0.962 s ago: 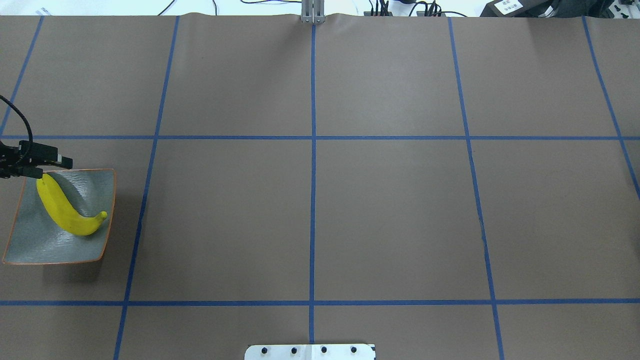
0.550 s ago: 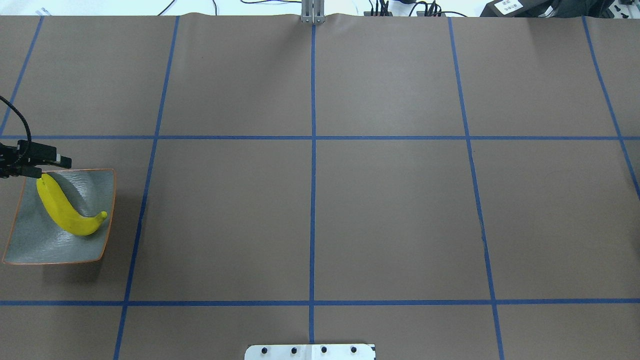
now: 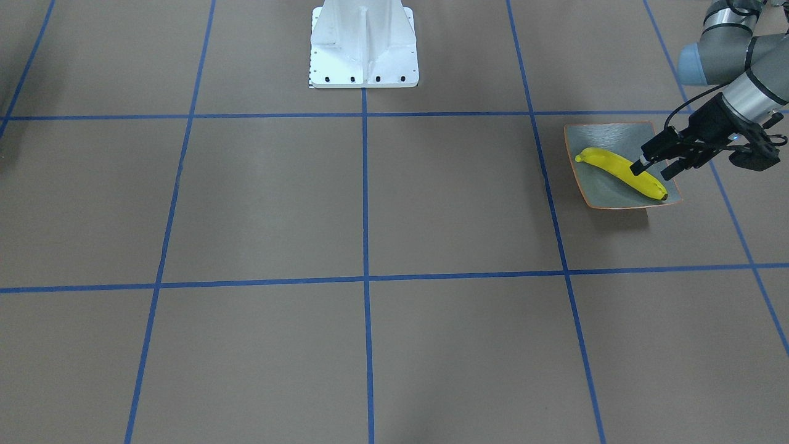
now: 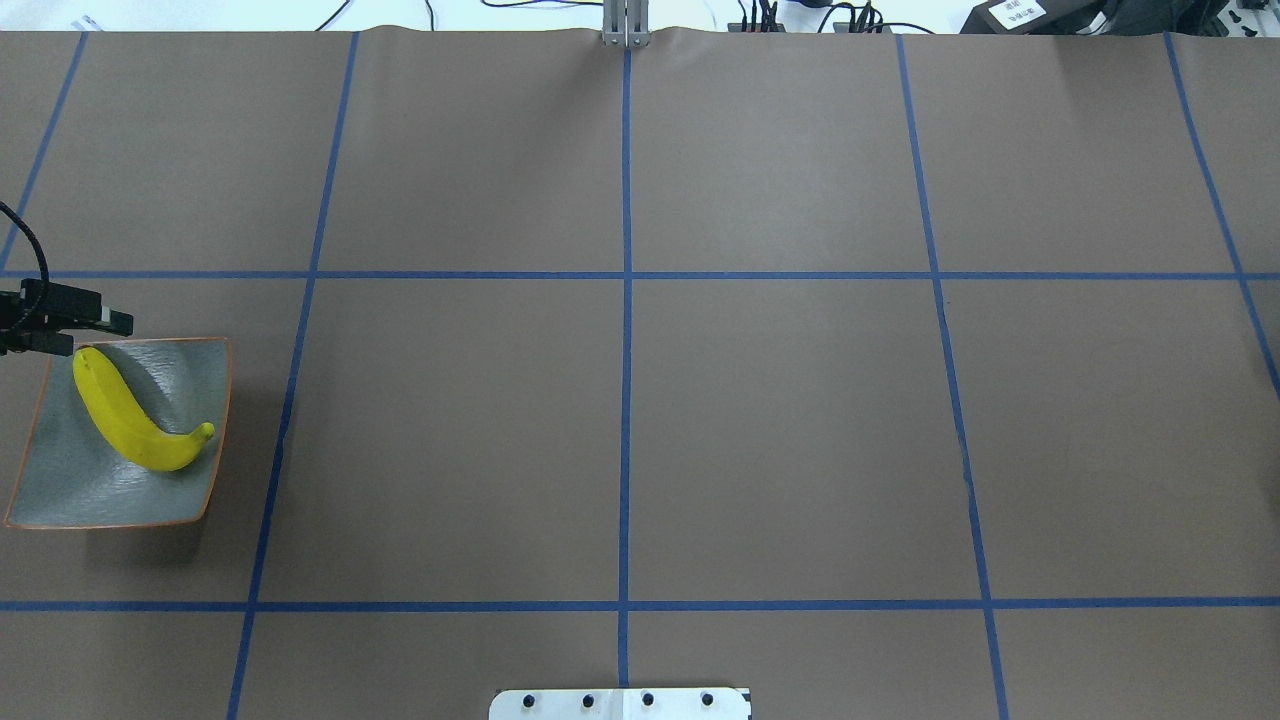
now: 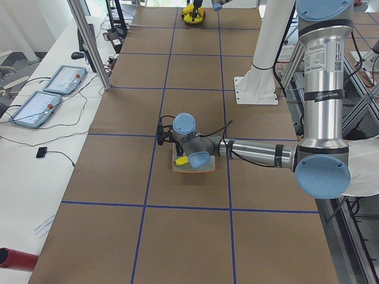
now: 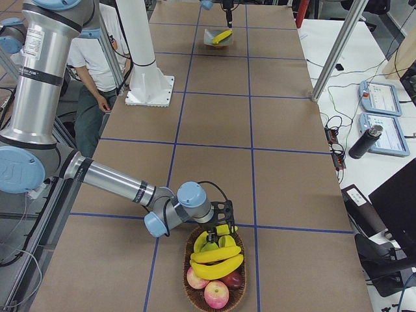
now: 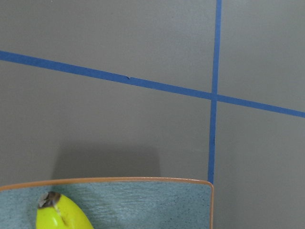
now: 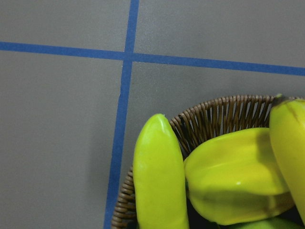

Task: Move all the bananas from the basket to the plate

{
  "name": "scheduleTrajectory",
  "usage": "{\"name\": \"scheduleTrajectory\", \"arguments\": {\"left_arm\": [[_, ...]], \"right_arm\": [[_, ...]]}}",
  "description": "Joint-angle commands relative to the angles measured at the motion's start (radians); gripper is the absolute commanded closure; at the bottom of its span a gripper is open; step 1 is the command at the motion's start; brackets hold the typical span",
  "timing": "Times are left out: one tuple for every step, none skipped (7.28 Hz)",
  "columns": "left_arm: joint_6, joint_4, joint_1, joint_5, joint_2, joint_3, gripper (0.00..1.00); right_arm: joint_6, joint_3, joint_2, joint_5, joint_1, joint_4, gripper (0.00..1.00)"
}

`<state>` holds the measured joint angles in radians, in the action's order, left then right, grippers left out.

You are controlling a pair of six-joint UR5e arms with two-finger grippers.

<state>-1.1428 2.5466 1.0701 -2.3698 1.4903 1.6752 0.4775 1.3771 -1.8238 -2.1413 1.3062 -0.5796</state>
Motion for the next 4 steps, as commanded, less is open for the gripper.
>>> {"name": "scheduleTrajectory", "arguments": {"left_arm": [[0.0, 0.0, 0.002, 0.0, -0.001, 0.001, 0.0], [0.0, 0.0, 0.002, 0.0, -0.001, 0.001, 0.0], [-0.001, 0.0, 0.004, 0.0, -0.001, 0.0, 0.0], [-0.002, 0.0, 0.004, 0.0, -0.001, 0.001, 0.0]], "right_arm": [[0.001, -0.001, 0.0, -0.002, -0.005, 0.0, 0.52], [0.003, -0.001, 0.004, -0.003, -0.007, 0.0, 0.32], [0.003, 0.002, 0.005, -0.003, -0.007, 0.0, 0.23], [0.001, 0.0, 0.005, -0.003, -0.007, 0.0, 0.17]]}}
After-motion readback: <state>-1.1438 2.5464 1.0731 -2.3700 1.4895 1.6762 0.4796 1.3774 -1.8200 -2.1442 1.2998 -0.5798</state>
